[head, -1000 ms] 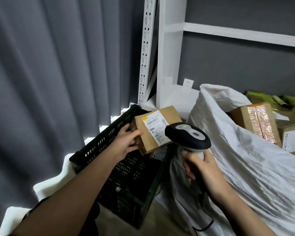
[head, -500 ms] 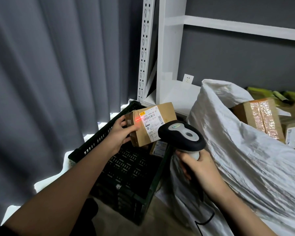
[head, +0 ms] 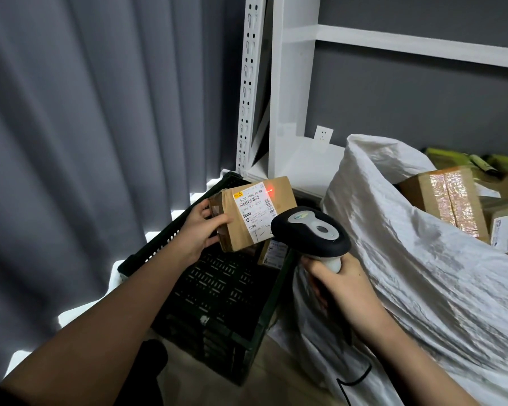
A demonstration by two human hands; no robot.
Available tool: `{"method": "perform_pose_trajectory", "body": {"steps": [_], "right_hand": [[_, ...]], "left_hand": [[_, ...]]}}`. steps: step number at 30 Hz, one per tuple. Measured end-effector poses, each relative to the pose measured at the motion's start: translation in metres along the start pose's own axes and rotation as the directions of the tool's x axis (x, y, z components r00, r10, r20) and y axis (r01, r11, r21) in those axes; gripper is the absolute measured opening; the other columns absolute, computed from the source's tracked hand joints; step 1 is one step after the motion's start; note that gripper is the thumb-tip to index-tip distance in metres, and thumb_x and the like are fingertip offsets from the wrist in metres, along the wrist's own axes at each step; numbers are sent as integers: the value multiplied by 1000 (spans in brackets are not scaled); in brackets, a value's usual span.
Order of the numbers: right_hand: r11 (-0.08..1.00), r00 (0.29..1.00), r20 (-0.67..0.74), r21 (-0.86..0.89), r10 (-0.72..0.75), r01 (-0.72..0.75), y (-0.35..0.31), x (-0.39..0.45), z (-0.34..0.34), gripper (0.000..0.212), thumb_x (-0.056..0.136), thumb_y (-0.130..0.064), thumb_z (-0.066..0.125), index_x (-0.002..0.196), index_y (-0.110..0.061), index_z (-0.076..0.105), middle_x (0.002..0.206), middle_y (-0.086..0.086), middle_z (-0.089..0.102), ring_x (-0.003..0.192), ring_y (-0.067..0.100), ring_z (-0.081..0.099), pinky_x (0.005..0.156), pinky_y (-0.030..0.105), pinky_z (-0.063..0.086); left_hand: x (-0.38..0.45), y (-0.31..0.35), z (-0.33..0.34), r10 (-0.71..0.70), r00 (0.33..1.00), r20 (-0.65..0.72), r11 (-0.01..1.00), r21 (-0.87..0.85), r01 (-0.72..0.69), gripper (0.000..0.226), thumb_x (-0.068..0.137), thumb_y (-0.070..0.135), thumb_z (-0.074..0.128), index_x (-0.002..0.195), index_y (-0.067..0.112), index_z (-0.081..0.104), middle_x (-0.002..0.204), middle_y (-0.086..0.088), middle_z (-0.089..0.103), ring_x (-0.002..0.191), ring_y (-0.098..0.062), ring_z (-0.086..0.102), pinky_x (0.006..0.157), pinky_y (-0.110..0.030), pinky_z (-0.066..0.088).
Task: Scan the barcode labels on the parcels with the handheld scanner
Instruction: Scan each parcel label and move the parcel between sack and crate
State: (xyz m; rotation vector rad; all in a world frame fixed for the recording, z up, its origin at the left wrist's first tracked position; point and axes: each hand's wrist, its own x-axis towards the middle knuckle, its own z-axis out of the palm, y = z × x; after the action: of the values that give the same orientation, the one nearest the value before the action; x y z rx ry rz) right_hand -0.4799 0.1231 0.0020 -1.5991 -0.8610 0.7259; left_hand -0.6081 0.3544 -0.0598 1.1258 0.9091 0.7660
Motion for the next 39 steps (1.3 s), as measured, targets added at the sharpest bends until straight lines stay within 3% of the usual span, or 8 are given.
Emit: {"method": "perform_pose_trajectory", "body": {"steps": [10, 15, 18, 22, 24, 27, 33, 39], "right_hand": [[1000, 1000, 10, 5, -13, 13, 5, 2, 1, 19, 91, -13, 64, 79, -9, 49, 47, 4, 46, 38, 16, 37, 43, 28, 34], [997, 999, -17, 77, -31, 32, -3, -6, -9, 14, 94, -15, 62, 92, -10, 49, 51, 6, 50, 39, 17, 38, 43, 27, 35], [984, 997, -68, 174, -39, 51, -20, -15, -29, 16, 95, -15, 61, 94, -8, 46, 51, 6, 53, 36, 16, 38, 38, 20, 32], [958, 982, -182, 268, -56, 104, -53, -28, -70, 18, 91, -17, 63, 98, -10, 49, 61, 7, 60, 40, 20, 44, 37, 23, 35], [947, 958, -274, 276, -86, 164, -69, -37, -96, 11, 93, -14, 60, 100, -15, 51, 66, 8, 62, 41, 21, 49, 38, 23, 39], [951, 916, -390, 234, -98, 202, -86, -54, -136, 7, 94, -17, 59, 96, -18, 53, 69, 7, 63, 45, 20, 52, 39, 22, 42], [948, 818, -569, 204, -89, 245, -85, -94, -207, 9, 94, -20, 61, 89, -20, 54, 64, 3, 67, 44, 15, 53, 45, 24, 45], [930, 781, -619, 234, -83, 284, -72, -110, -242, 6, 95, -21, 60, 97, -18, 56, 69, 8, 67, 47, 18, 53, 55, 32, 43]], "left_hand": [[-4, 1, -1, -5, 1000, -17, 1000, -8, 5, 53, 82, 5, 70, 127, 23, 49, 122, 0, 62, 106, -17, 63, 75, -32, 52], [-11, 1, 0, 53, 982, -180, 997, -51, -63, 83, 83, 10, 71, 149, 23, 21, 125, 5, 58, 101, -13, 61, 76, -33, 52], [-27, 18, 4, 228, 909, -348, 973, 49, -225, 92, 82, 10, 72, 152, 20, 13, 129, 1, 49, 112, -16, 55, 100, -38, 46], [-61, 74, 32, 456, 782, -425, 878, 72, -472, 80, 86, 4, 67, 149, 17, 19, 126, 0, 42, 109, -9, 53, 92, -14, 45], [-70, 105, 56, 546, 757, -360, 817, 31, -575, 74, 86, 3, 66, 145, 17, 22, 132, -5, 43, 117, -14, 54, 98, -18, 46], [-78, 140, 105, 613, 779, -134, 789, 54, -612, 71, 85, 10, 68, 143, 23, 29, 129, -2, 48, 118, -16, 55, 103, -46, 46], [-106, 157, 240, 444, 828, 343, 868, 66, -493, 68, 79, 19, 75, 136, 30, 40, 120, -1, 56, 112, -19, 59, 89, -40, 55], [-122, 114, 336, 256, 789, 558, 820, 308, -483, 85, 58, 43, 80, 134, 29, 43, 111, 1, 60, 103, -18, 62, 93, -38, 52]]}}
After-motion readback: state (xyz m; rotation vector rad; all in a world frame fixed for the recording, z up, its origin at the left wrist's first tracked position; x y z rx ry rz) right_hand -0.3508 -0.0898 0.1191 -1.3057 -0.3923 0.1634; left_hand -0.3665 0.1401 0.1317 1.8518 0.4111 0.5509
